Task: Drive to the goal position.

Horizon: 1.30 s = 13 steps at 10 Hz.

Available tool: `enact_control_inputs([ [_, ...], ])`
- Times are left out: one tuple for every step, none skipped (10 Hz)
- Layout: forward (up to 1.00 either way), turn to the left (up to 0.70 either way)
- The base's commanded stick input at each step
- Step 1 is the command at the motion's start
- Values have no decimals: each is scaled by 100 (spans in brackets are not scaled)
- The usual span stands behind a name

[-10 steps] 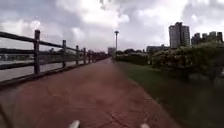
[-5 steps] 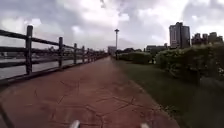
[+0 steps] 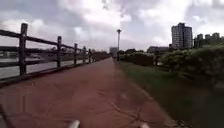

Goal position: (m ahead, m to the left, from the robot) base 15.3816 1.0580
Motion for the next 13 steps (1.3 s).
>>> enact_control_inputs([
  [70, 0],
  [70, 0],
  [70, 0],
  [70, 0],
  [70, 0],
  [70, 0],
  [70, 0],
  [70, 0],
  [70, 7],
  [70, 21],
  [70, 35],
  [70, 35],
  [70, 6],
])
